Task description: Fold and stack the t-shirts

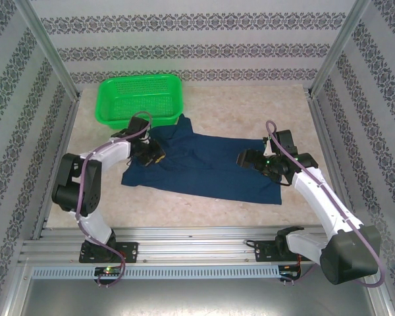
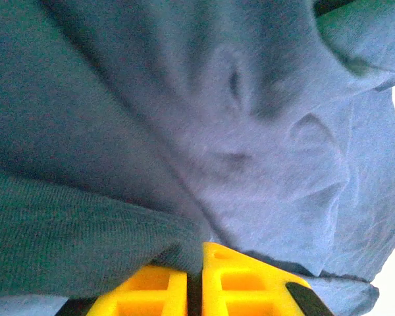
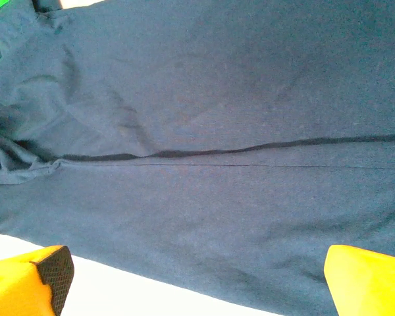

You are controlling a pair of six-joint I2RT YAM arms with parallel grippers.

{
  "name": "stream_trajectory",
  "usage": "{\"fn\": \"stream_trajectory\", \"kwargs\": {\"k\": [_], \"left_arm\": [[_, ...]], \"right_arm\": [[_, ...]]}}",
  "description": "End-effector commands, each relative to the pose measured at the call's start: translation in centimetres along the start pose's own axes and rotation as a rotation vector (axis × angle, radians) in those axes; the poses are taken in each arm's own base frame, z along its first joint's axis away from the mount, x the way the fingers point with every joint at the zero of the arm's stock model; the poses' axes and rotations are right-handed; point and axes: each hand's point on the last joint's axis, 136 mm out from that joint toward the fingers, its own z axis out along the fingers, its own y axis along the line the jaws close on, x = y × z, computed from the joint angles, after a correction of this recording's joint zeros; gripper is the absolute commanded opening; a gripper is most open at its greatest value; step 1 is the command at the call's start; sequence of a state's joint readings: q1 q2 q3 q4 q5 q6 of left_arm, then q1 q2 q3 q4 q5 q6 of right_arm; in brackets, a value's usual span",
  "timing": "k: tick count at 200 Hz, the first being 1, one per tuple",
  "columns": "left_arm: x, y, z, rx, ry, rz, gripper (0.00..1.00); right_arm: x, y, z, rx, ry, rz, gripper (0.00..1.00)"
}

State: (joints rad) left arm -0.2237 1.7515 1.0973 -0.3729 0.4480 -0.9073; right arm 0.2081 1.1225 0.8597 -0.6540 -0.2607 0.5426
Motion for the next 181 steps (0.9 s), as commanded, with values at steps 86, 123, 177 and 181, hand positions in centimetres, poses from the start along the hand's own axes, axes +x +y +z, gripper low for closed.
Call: {"fn": "stream_trajectory", "kwargs": {"k": [86,123,177,181], "left_arm": [[-1.2,-3.5,2.7,0.003,0.076,0.187,0.22],[-2.9,-5.4,1.2,0.004,0.012,0.250,0.55],[-3.8,-7.1,-5.0,-0.012,-0.121,0.305,0.71],[-3.7,-6.8,-5.4,-0.019,-0.124,0.297,0.71]], "right_arm": [[0.7,0.5,0.2,-0.021,0.023,-0.013,0.98],[0.8,0.5,0.5,-0.023,0.033,-0.009,0.98],[0.9,0.5,0.4,-0.024,0.028,-0.009,0.98],[0.8,0.5,0.4,-0.025,0.026,-0.008,0.98]]}}
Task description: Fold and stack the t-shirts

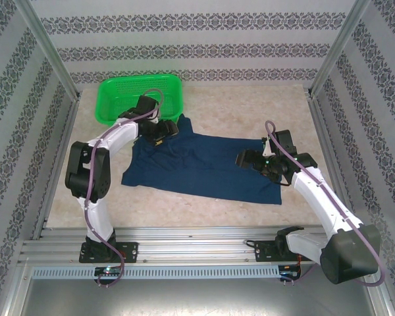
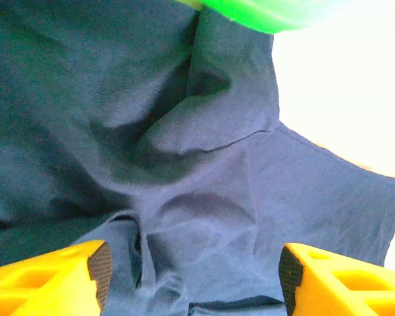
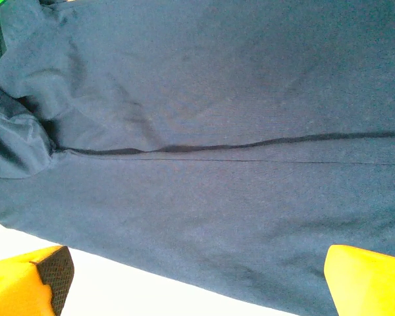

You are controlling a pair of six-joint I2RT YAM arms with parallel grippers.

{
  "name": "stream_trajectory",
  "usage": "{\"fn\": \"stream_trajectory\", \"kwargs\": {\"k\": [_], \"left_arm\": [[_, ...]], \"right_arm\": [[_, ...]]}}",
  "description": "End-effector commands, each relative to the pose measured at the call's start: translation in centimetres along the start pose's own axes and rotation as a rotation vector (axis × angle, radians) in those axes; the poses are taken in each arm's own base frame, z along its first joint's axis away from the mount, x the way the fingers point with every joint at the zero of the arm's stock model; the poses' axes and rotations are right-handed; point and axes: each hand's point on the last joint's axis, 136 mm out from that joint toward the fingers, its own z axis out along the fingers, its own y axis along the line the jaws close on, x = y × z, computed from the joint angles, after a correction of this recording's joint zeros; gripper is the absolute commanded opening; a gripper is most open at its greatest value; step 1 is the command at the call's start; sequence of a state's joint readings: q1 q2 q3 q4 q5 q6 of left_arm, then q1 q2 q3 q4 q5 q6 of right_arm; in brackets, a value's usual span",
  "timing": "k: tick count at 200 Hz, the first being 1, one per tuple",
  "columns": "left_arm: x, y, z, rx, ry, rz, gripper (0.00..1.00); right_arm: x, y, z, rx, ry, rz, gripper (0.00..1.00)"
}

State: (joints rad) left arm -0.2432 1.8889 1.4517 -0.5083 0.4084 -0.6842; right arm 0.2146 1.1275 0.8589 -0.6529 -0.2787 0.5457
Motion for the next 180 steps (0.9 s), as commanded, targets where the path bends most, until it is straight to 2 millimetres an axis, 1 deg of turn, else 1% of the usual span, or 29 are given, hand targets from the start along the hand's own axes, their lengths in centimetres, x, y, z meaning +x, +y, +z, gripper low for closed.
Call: {"fn": "stream_trajectory", "kwargs": {"k": [1,22,33,39,49,62,71,80,92,103,133,149,163,180], "left_arm": [[0.6,0.1,-4.3,-0.055,-0.046,0.030,0.71],[2.3,2.5,-5.9,-0.090,-0.025,-0.020,0.70],[3.7,3.7,-6.1,-0.107,0.002,-0.041,0.65],[4.5,4.2,-6.1,-0.110,0.018,-0.051,0.61],[5.8,5.2,-5.8,-0.119,0.040,-0.077,0.51],[7.2,6.7,-4.9,-0.137,0.056,-0.117,0.32],[7.6,7.6,-4.3,-0.146,0.058,-0.145,0.22],[7.8,8.3,-3.6,-0.153,0.053,-0.172,0.17],[7.5,9.1,-2.7,-0.165,0.045,-0.193,0.15],[6.8,9.6,-1.9,-0.179,0.033,-0.201,0.15],[3.8,10.6,-0.7,-0.217,-0.018,-0.220,0.14],[2.1,10.8,-0.5,-0.228,-0.045,-0.213,0.15],[0.9,10.9,-0.1,-0.238,-0.049,-0.206,0.15],[-0.4,10.6,0.4,-0.241,-0.057,-0.180,0.16]], "right_arm": [[0.6,0.2,0.2,-0.009,0.012,-0.007,0.98],[0.6,0.3,0.1,-0.018,0.008,-0.005,0.98],[0.5,0.4,0.1,-0.021,0.004,-0.006,0.98],[0.4,0.5,0.0,-0.023,0.000,-0.007,0.98],[0.3,0.6,-0.1,-0.026,-0.004,-0.007,0.98],[0.2,0.8,-0.2,-0.032,-0.009,-0.008,0.98],[0.1,0.9,-0.2,-0.038,-0.011,-0.009,0.98],[0.1,1.1,-0.3,-0.042,-0.011,-0.010,0.98],[0.0,1.3,-0.4,-0.049,-0.013,-0.013,0.98],[0.0,1.4,-0.5,-0.052,-0.013,-0.015,0.98],[0.0,1.5,-0.9,-0.054,-0.017,-0.024,0.98],[0.3,1.4,-1.0,-0.053,-0.016,-0.025,0.98],[0.5,1.2,-1.1,-0.049,-0.017,-0.025,0.98],[0.6,1.1,-1.3,-0.046,-0.017,-0.026,0.98]]}}
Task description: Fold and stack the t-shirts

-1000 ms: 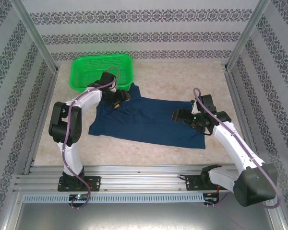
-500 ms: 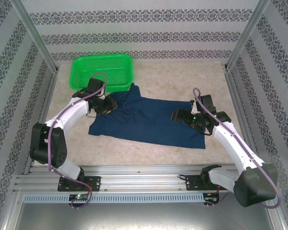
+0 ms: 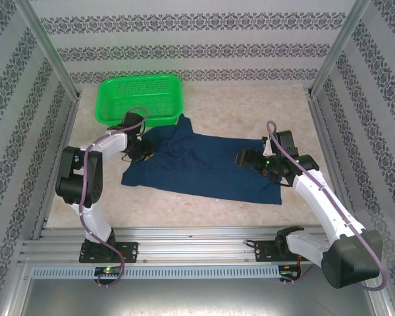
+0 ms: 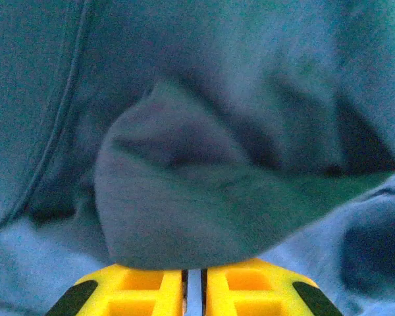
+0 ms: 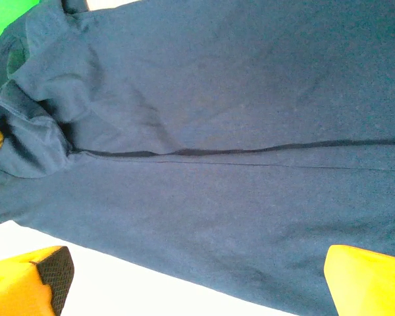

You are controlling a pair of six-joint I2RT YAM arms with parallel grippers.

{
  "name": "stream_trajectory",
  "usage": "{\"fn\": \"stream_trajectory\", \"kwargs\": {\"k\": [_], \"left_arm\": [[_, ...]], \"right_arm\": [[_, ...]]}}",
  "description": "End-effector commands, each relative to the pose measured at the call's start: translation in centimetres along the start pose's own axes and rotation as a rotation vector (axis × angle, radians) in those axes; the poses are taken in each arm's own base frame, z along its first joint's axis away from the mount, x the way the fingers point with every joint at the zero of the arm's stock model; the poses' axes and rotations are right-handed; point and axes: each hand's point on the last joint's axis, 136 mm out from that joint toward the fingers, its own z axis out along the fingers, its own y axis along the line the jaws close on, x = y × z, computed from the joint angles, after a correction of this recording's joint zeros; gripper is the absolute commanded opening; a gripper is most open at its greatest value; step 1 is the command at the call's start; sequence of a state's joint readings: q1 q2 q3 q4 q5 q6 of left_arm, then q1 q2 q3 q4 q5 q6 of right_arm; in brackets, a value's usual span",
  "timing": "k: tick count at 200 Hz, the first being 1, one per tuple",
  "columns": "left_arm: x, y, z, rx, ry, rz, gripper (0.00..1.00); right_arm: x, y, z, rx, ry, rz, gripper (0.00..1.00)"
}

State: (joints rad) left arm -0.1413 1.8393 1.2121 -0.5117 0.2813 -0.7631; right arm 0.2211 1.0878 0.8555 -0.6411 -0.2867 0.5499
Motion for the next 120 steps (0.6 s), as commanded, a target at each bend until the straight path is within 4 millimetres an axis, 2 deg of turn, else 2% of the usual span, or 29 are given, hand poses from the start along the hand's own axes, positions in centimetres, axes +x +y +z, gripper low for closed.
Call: {"fn": "stream_trajectory", "kwargs": {"k": [1,44,65,84,104,120], "left_arm": [[-3.0,-0.9,0.0,0.000,-0.071,0.033,0.16],[-6.3,-3.2,0.4,0.026,-0.144,0.088,0.20],[-7.5,-4.7,-0.6,0.065,-0.189,0.110,0.22],[-8.3,-6.1,-2.0,0.115,-0.230,0.130,0.28],[-7.4,-8.0,-3.6,0.197,-0.221,0.145,0.38],[-4.6,-9.5,-4.5,0.226,-0.169,0.201,0.49]], "right_arm": [[0.8,0.4,-0.4,-0.013,0.016,-0.012,0.98],[1.0,0.2,-0.2,-0.013,0.022,-0.006,0.98],[1.0,0.2,-0.1,-0.015,0.021,-0.001,0.98],[0.9,0.3,0.0,-0.018,0.019,0.003,0.98],[0.9,0.2,0.1,-0.016,0.021,0.003,0.98],[1.0,0.2,0.1,-0.013,0.023,0.003,0.98]]}}
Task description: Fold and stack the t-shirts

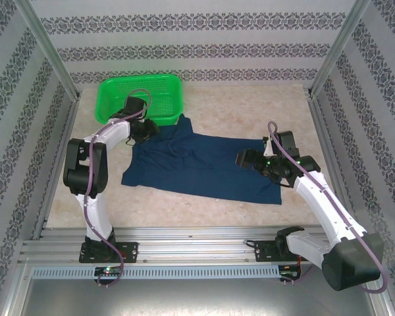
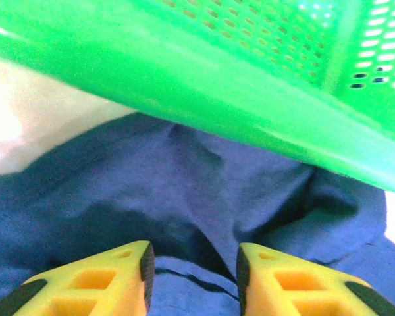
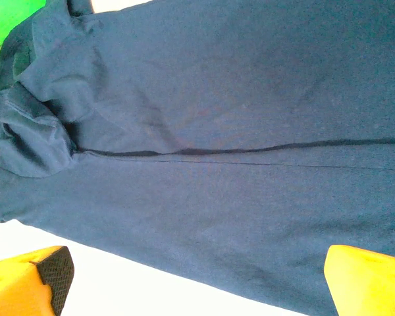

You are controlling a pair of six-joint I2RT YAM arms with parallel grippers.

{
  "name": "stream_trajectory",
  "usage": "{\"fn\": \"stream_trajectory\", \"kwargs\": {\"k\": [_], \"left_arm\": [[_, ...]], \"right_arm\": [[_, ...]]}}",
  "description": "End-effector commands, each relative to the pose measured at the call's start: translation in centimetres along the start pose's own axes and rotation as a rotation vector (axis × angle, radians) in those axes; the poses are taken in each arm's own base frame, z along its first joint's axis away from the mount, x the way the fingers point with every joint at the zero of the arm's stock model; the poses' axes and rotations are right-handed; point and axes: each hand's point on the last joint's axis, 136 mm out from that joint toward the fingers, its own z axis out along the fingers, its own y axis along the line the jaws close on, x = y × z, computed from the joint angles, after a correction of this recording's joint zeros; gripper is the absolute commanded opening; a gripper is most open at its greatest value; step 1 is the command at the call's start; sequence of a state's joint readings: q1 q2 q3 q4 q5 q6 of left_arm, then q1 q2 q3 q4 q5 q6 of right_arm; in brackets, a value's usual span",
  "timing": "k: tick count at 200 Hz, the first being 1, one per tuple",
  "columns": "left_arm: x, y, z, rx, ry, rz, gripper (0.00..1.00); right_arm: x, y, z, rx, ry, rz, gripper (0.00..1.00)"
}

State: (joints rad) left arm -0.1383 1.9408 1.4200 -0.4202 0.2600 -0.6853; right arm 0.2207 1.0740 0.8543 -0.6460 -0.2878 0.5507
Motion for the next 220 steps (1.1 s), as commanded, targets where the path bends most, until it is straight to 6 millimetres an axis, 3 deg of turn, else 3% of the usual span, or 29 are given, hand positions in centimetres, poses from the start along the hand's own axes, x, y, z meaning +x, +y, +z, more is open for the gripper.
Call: {"fn": "stream_trajectory", "kwargs": {"k": [1,32,53,114,164,206,220], "left_arm": [[1.0,-4.5,-3.5,0.119,-0.006,0.081,0.49],[7.5,-4.6,-3.3,0.087,0.164,0.084,0.57],[9.4,-3.8,-2.3,0.064,0.211,0.046,0.56],[8.3,-3.2,0.6,-0.032,0.203,0.034,0.54],[7.4,-4.3,3.2,-0.037,0.209,0.033,0.48],[7.6,-6.3,3.7,0.020,0.244,0.056,0.21],[7.6,-7.0,3.5,0.048,0.246,0.054,0.16]], "right_arm": [[0.9,0.1,0.4,-0.008,0.028,0.005,0.98],[1.0,0.1,0.1,-0.012,0.017,0.005,0.98],[1.0,0.0,-0.1,-0.013,0.012,0.002,0.98],[1.4,0.1,-0.6,-0.011,0.021,-0.019,0.98],[1.7,-0.5,-0.7,-0.005,0.020,-0.015,0.98],[1.9,-0.8,-0.6,0.001,0.026,-0.016,0.98],[1.9,-0.8,-0.6,0.002,0.027,-0.017,0.98]]}}
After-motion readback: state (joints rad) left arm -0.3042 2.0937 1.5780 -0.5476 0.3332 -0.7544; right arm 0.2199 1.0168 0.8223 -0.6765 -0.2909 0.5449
